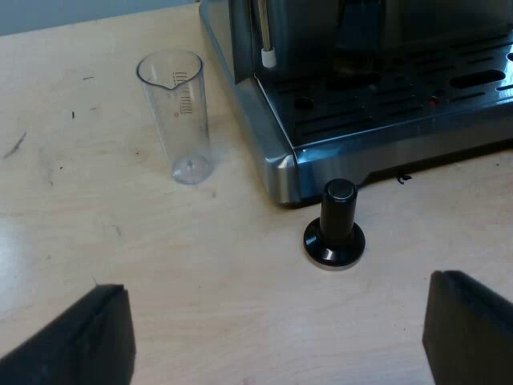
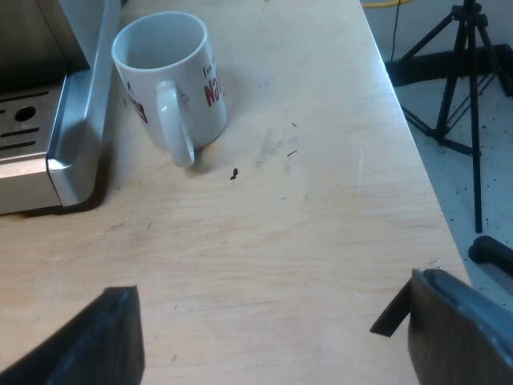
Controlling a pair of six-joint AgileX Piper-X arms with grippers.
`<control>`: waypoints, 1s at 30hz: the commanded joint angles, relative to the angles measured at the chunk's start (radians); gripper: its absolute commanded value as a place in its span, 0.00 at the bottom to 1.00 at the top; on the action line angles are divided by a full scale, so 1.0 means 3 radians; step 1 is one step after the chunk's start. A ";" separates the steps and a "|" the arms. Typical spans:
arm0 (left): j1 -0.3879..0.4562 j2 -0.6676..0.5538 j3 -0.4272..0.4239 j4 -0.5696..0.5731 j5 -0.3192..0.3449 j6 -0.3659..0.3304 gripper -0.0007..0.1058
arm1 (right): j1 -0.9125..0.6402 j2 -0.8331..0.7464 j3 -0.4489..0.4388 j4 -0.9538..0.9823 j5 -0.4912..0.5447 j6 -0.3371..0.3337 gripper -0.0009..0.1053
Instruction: Place mug into machine
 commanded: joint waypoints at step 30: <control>-0.0279 0.0089 -0.0489 -0.0109 0.0192 -0.0180 0.77 | -0.0017 0.0130 -0.0443 -0.0056 -0.0125 -0.0291 0.67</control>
